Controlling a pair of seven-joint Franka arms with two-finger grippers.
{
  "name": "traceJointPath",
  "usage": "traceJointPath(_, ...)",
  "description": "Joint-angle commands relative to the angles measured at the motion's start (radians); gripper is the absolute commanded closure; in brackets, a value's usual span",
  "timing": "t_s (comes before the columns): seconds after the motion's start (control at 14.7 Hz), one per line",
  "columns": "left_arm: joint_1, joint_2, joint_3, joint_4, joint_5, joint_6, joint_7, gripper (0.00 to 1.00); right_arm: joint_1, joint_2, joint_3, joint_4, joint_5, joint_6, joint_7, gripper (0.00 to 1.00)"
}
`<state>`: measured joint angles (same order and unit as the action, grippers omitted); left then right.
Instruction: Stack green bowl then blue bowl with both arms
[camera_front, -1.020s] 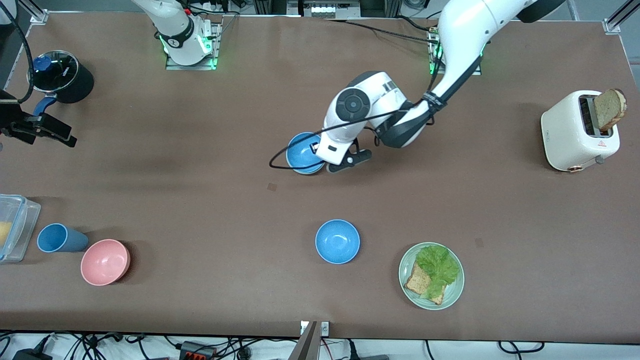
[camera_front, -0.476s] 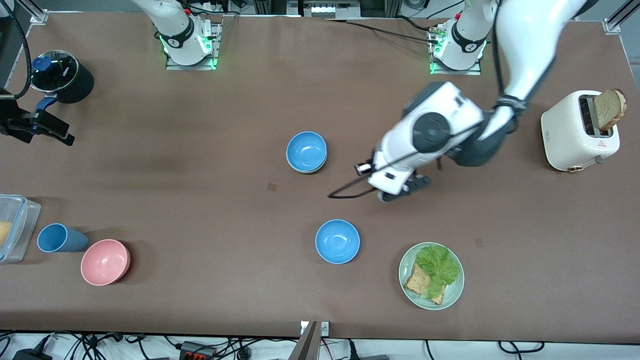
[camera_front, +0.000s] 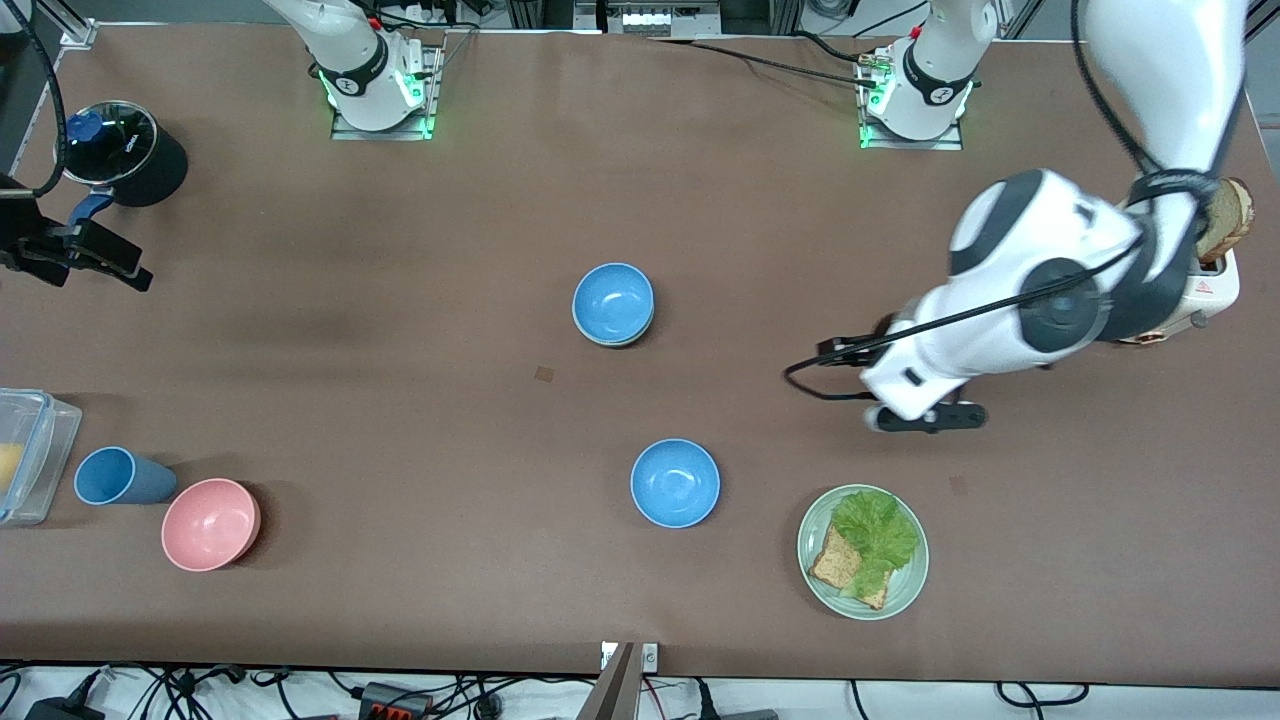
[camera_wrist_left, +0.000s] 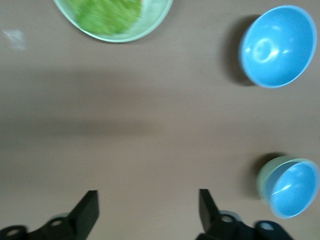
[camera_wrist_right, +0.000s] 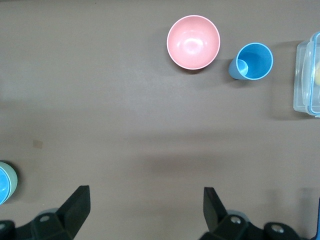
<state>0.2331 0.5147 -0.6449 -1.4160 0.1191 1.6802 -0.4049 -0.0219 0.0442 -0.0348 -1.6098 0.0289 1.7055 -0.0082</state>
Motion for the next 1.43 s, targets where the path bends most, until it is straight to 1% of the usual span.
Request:
traceJointPath(0.0, -0.049, -0.117, 0.17, -0.049, -0.032, -0.048, 0.188, 0.0, -0.02, -0.012, 0.023, -0.001, -0.012, -0.007, -0.006, 0.0)
traceJointPath(0.07, -0.064, -0.125, 0.226, -0.041, -0.03, -0.065, 0.242, 0.0, -0.024, -0.012, 0.024, -0.001, -0.012, -0.009, -0.01, 0.0)
traceJointPath(0.14, -0.049, -0.128, 0.231, -0.035, -0.03, -0.092, 0.285, 0.0, -0.024, -0.015, 0.024, -0.001, -0.014, -0.01, -0.012, 0.0)
traceJointPath(0.27, -0.022, -0.136, 0.228, -0.034, -0.03, -0.108, 0.299, 0.0, -0.023, -0.015, 0.026, -0.001, -0.014, -0.013, -0.01, 0.0)
traceJointPath(0.41, -0.023, -0.168, 0.247, -0.044, -0.038, -0.099, 0.323, 0.0, -0.023, -0.017, 0.021, -0.001, -0.014, -0.015, -0.012, 0.0)
traceJointPath(0.48, -0.034, -0.198, 0.286, -0.052, -0.047, -0.09, 0.334, 0.0, -0.026, -0.017, 0.021, -0.001, -0.014, -0.015, -0.013, 0.0)
traceJointPath(0.54, -0.052, -0.223, 0.322, -0.066, -0.053, -0.076, 0.33, 0.0, -0.026, -0.017, 0.021, -0.001, -0.014, -0.015, -0.016, 0.0)
traceJointPath(0.68, -0.069, -0.283, 0.393, -0.101, -0.107, -0.063, 0.313, 0.0, -0.023, -0.017, 0.026, -0.001, -0.014, -0.038, -0.013, 0.0)
traceJointPath(0.75, -0.069, -0.309, 0.416, -0.119, -0.108, -0.03, 0.31, 0.0, -0.023, -0.017, 0.027, -0.001, -0.014, -0.047, -0.013, 0.0)
traceJointPath(0.82, -0.069, -0.323, 0.447, -0.15, -0.108, 0.001, 0.314, 0.0, -0.023, -0.021, 0.026, -0.001, -0.015, -0.053, -0.015, 0.0)
traceJointPath(0.88, -0.069, -0.373, 0.467, -0.206, -0.107, 0.009, 0.325, 0.0, -0.024, -0.026, 0.023, -0.001, -0.015, -0.058, -0.024, 0.0)
traceJointPath(1.02, -0.072, -0.453, 0.468, -0.3, -0.101, 0.056, 0.325, 0.0, -0.021, -0.026, 0.026, -0.002, -0.015, -0.06, -0.036, 0.0)
traceJointPath(1.16, -0.074, -0.525, 0.468, -0.365, -0.105, 0.076, 0.311, 0.0, -0.023, -0.024, 0.026, -0.004, -0.015, -0.058, -0.035, 0.0)
traceJointPath(1.36, -0.075, -0.571, 0.47, -0.362, -0.105, 0.043, 0.314, 0.0, -0.023, -0.024, 0.026, -0.005, -0.014, -0.053, -0.023, 0.0)
